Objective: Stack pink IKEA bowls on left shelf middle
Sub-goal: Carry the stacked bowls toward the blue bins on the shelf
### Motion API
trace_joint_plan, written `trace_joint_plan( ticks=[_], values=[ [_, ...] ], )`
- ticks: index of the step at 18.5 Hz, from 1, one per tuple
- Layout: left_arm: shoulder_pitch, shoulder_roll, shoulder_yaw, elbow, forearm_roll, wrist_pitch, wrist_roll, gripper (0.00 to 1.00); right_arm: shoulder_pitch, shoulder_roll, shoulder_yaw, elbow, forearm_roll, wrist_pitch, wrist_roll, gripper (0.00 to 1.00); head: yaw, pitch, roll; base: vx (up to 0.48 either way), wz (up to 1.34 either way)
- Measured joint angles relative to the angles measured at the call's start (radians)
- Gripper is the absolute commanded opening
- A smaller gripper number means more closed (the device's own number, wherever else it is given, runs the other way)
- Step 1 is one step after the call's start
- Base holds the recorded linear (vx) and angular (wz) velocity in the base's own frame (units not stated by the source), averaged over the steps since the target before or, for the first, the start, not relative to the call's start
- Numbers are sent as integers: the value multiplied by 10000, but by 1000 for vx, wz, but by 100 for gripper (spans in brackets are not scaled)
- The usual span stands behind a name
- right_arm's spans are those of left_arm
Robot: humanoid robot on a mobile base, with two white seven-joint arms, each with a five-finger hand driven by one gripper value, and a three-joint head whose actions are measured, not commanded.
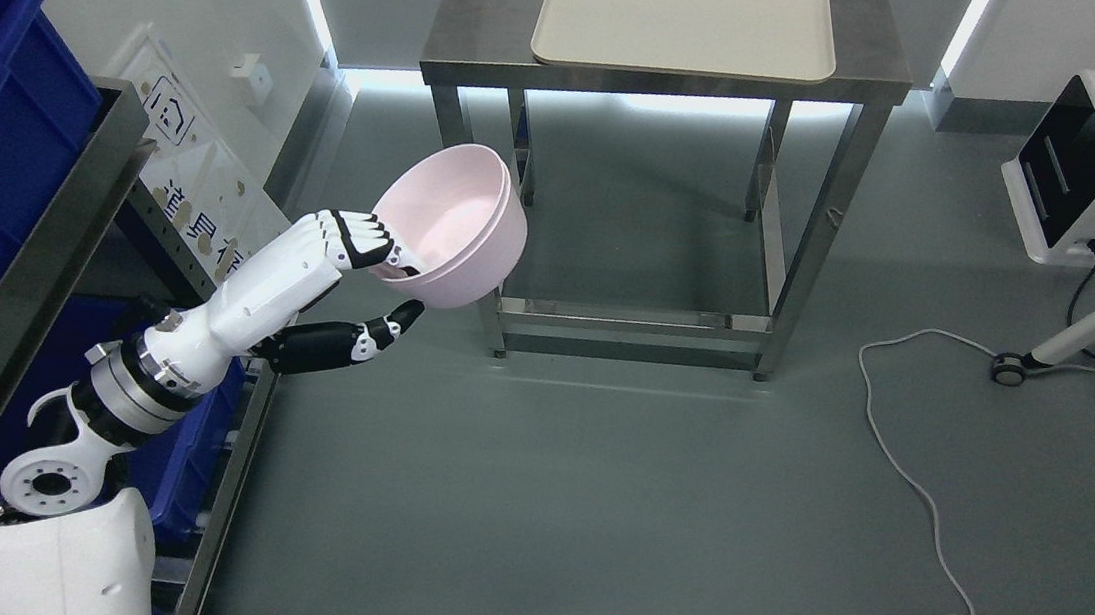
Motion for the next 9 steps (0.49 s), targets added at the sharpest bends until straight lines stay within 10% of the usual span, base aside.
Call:
trace_joint_plan(
  ticks=[9],
  values=[
    [52, -73, -316, 6, 230, 0, 16, 5, 3, 0, 0, 0, 353, -52, -13, 100, 0, 0, 0, -240, 84]
  ],
)
